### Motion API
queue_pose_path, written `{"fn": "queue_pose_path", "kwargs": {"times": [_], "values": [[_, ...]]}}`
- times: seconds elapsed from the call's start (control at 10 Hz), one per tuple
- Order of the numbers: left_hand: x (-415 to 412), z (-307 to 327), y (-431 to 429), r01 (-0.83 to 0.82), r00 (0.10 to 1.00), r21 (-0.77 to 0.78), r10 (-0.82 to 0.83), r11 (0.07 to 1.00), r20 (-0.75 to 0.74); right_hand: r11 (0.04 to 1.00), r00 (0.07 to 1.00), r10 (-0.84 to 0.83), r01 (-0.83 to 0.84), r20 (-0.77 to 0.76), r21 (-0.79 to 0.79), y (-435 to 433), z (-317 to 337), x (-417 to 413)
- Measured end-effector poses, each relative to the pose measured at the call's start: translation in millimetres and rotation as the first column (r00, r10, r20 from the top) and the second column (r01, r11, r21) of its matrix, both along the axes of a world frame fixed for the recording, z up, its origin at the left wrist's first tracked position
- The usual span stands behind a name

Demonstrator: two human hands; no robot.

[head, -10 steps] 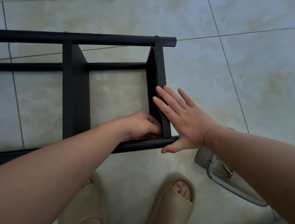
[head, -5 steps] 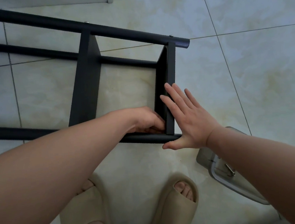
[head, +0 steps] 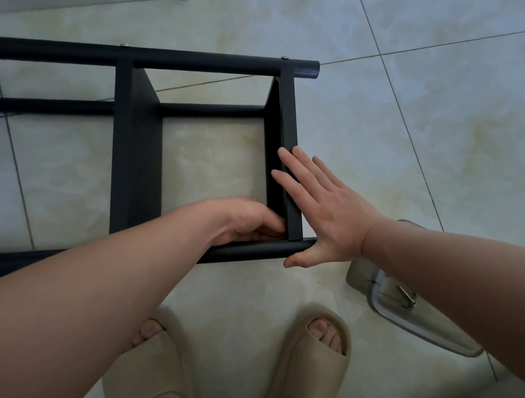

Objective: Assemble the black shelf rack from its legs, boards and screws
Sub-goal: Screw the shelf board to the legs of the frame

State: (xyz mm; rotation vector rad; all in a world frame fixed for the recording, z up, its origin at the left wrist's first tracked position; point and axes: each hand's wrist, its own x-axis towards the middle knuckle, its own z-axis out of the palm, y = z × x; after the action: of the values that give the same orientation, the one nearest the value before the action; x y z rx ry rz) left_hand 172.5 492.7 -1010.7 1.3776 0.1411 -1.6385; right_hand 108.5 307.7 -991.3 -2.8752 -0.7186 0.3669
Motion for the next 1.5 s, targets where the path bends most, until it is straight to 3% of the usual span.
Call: {"fn": "queue_pose_path", "kwargs": {"times": [0.9, 1.1, 1.3, 1.5], "values": [[0.0, -5.7, -0.3, -0.029, 0.999, 0.014, 0.029, 0.999, -0.031, 0.999, 1.000, 0.011, -0.011, 0.005, -0.049, 0.1, 1.2, 0.9], [0.0, -9.2, 1.2, -0.014, 0.998, -0.019, 0.016, 1.000, 0.065, 0.999, 1.000, 0.007, -0.007, -0.003, -0.044, 0.4, 2.4, 1.2], [0.7, -7.5, 2.9, -0.028, 0.999, -0.032, 0.027, 0.999, -0.030, 0.998, 1.000, 0.008, -0.009, -0.008, -0.059, 0.5, 2.9, 1.2], [-0.1, -6.6, 1.3, 0.002, 0.996, -0.036, 0.001, 0.999, 0.084, 0.999, 1.000, 0.009, -0.009, 0.003, -0.050, 0.1, 2.2, 1.0]]}}
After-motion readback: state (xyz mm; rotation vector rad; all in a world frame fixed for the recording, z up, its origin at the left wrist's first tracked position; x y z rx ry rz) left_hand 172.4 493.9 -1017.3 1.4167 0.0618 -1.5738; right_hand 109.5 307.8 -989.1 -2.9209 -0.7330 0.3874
